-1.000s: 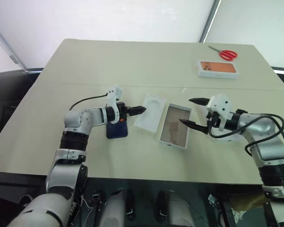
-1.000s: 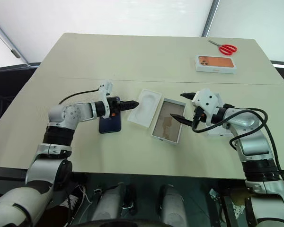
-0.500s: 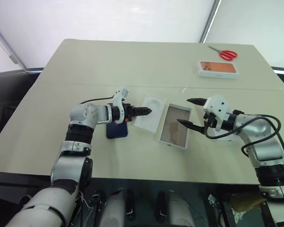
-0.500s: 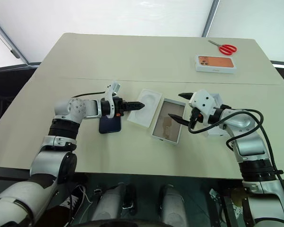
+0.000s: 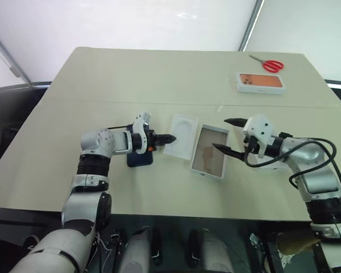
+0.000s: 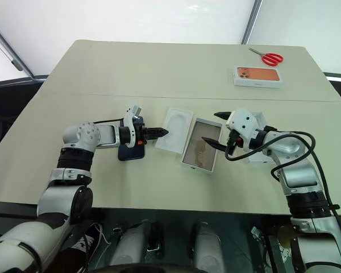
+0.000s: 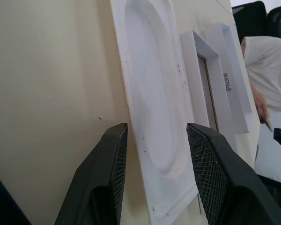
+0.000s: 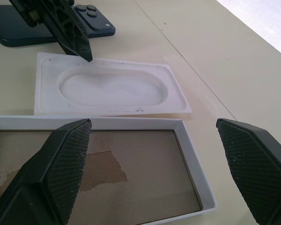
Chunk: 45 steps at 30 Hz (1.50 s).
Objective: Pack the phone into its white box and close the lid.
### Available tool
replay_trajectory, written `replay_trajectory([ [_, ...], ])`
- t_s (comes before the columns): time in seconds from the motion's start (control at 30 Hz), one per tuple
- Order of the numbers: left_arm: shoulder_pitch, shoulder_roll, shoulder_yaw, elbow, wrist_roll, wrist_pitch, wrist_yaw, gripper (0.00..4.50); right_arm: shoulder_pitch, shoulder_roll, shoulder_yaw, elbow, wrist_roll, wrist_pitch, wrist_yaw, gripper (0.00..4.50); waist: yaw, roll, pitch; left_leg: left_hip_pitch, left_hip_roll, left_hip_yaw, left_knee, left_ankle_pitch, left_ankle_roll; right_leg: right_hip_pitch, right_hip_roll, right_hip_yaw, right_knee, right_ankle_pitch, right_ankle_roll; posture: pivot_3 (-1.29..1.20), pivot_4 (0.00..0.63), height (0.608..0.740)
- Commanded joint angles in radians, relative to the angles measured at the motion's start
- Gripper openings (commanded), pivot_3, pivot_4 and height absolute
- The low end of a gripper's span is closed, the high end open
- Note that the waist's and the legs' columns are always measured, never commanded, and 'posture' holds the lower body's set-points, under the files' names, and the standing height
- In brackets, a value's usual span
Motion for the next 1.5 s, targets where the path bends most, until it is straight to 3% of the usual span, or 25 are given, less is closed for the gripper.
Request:
replay_trajectory([
  [0.03, 0.009, -0.005, 0.021, -0.036, -0.016, 0.009, 0.016, 2.15, -0.022, 0.004, -0.011, -0.014, 0.002, -0.022, -0.007, 4.5, 0.0, 0.0, 0.0, 0.0, 0.0, 0.0, 0.0, 0.0, 0.0, 0.0, 0.0, 0.0, 0.0, 0.0, 0.0, 0.0, 0.15, 0.738],
  [0.1, 0.01, -0.012, 0.033, -0.035, -0.018, 0.013, 0.029, 1.88, -0.025, 0.005, -0.012, -0.015, 0.003, -0.019, -0.006, 4.5, 0.0, 0.0, 0.0, 0.0, 0.0, 0.0, 0.0, 0.0, 0.0, 0.0, 0.0, 0.0, 0.0, 0.0, 0.0, 0.0, 0.15, 0.738],
  [0.27, 0.015, -0.021, 0.048, -0.041, -0.029, 0.021, 0.043, 0.04, -0.027, 0.005, -0.012, -0.014, 0.0, -0.019, -0.005, 4.5, 0.0, 0.0, 0.0, 0.001, 0.0, 0.0, 0.0, 0.0, 0.0, 0.0, 0.0, 0.0, 0.0, 0.0, 0.0, 0.0, 0.15, 0.738],
  [0.57, 0.011, -0.033, 0.132, -0.033, -0.077, 0.044, 0.081, 0.04, -0.016, 0.003, -0.02, -0.027, 0.018, 0.006, 0.003, 4.5, -0.001, 0.0, 0.0, 0.001, 0.0, 0.0, 0.0, 0.0, 0.0, 0.0, 0.0, 0.0, 0.001, 0.0, 0.0, 0.0, 0.15, 0.738],
  [0.8, -0.011, -0.059, 0.306, -0.078, -0.173, 0.059, 0.173, 0.04, 0.067, -0.031, -0.006, -0.218, 0.201, 0.263, 0.106, 4.5, 0.001, 0.0, 0.0, 0.0, 0.0, -0.001, 0.0, 0.0, 0.0, 0.0, 0.0, 0.001, 0.001, 0.0, 0.0, 0.0, 0.15, 0.738],
  [0.93, 0.004, -0.066, 0.344, -0.135, -0.199, 0.043, 0.217, 0.04, 0.137, -0.055, 0.086, -0.307, 0.146, 0.276, 0.13, 4.5, 0.005, -0.001, 0.0, 0.0, 0.0, -0.001, 0.0, 0.0, 0.0, 0.0, 0.0, 0.001, 0.001, 0.0, 0.0, 0.0, 0.15, 0.738],
  [1.1, 0.031, -0.064, 0.324, -0.191, -0.193, 0.022, 0.238, 0.04, 0.148, -0.044, 0.166, -0.244, 0.02, 0.2, 0.084, 4.5, 0.006, -0.001, 0.0, 0.0, 0.0, -0.001, 0.0, 0.0, -0.001, 0.0, 0.0, 0.001, 0.0, 0.0, 0.0, 0.0, 0.15, 0.738],
  [1.23, 0.051, -0.07, 0.317, -0.223, -0.202, 0.016, 0.251, 0.0, 0.144, -0.036, 0.181, -0.198, -0.001, 0.176, 0.089, 3.16, 0.006, -0.001, 0.0, 0.0, 0.0, -0.001, 0.0, 0.0, -0.001, 0.0, 0.0, 0.001, 0.001, 0.0, 0.0, 0.0, 0.15, 0.738],
  [1.43, 0.061, -0.079, 0.319, -0.242, -0.213, 0.01, 0.274, 0.0, 0.108, -0.035, 0.216, -0.137, -0.062, 0.096, 0.113, 0.12, 0.005, -0.001, 0.0, 0.0, 0.0, -0.001, 0.0, 0.0, -0.001, 0.001, 0.0, 0.0, 0.0, 0.0, 0.0, 0.0, 0.15, 0.738],
  [1.5, 0.052, -0.082, 0.333, -0.232, -0.226, 0.008, 0.284, 0.0, 0.08, -0.025, 0.227, -0.111, -0.072, 0.063, 0.125, 0.05, 0.004, -0.001, 0.0, 0.001, 0.0, -0.001, 0.0, 0.0, -0.001, 0.001, 0.0, 0.0, 0.001, 0.0, 0.0, 0.0, 0.15, 0.738],
])
